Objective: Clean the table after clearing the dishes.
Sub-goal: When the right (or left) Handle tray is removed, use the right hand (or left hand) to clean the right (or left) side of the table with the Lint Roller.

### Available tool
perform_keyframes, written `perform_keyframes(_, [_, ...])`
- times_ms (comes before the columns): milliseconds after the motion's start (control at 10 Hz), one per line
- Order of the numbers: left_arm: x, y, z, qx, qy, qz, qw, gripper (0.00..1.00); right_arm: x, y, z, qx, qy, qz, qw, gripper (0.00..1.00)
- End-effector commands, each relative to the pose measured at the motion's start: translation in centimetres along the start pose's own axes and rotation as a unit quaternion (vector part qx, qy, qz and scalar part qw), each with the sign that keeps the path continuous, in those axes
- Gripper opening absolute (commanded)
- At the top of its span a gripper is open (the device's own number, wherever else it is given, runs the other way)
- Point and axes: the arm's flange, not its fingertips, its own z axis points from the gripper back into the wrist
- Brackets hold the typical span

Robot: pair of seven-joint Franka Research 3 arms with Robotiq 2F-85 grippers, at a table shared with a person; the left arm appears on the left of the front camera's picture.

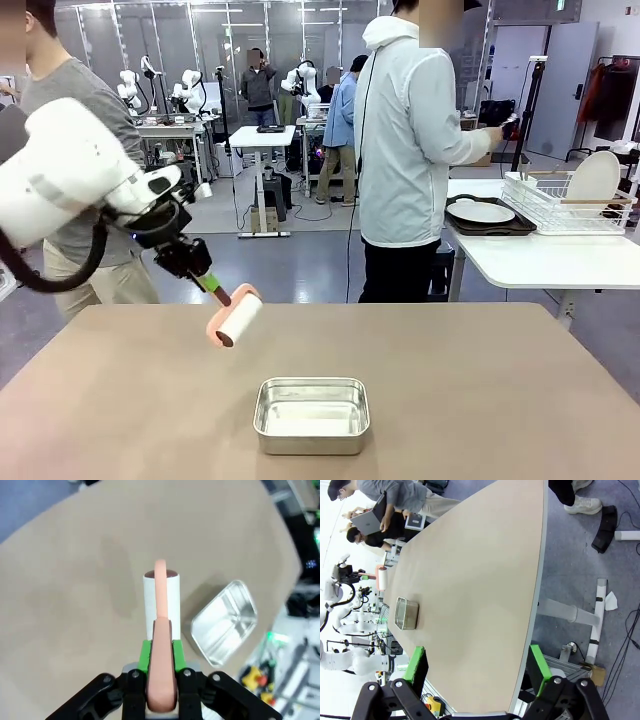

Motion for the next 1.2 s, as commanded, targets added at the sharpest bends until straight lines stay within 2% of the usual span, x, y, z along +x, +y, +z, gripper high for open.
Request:
perform_keyframes(0, [-0.4,-1.3,-1.5,0.027,-0.051,0.008,0.998,0.00,-0.4,0.4,-0.2,-0.007,0.002,0.003,1.000,1.00])
perform_keyframes(100, [0.0,0.0,0.0,0.000,0.000,0.000,1.000,0.00,-0.4,0.4,-0.2,-0.007,0.002,0.003,1.000,1.00])
perform_keyframes(500, [0.0,0.0,0.0,0.000,0.000,0.000,1.000,0.00,-0.4,0.4,-0.2,-0.007,0.002,0.003,1.000,1.00])
perform_keyframes(600, [-0.2,-0.1,-0.9,0.004,-0.009,0.004,1.000,0.20,-0.4,0.4,-0.2,-0.007,0.002,0.003,1.000,1.00])
perform_keyframes(800, [0.0,3.6,0.0,-0.028,-0.031,0.081,0.996,0.20,-0.4,0.4,-0.2,-0.007,0.002,0.003,1.000,1.00])
perform_keyframes(1100, [-1.8,8.2,-2.4,-0.090,-0.038,0.157,0.983,0.20,-0.4,0.4,-0.2,-0.007,0.002,0.003,1.000,1.00])
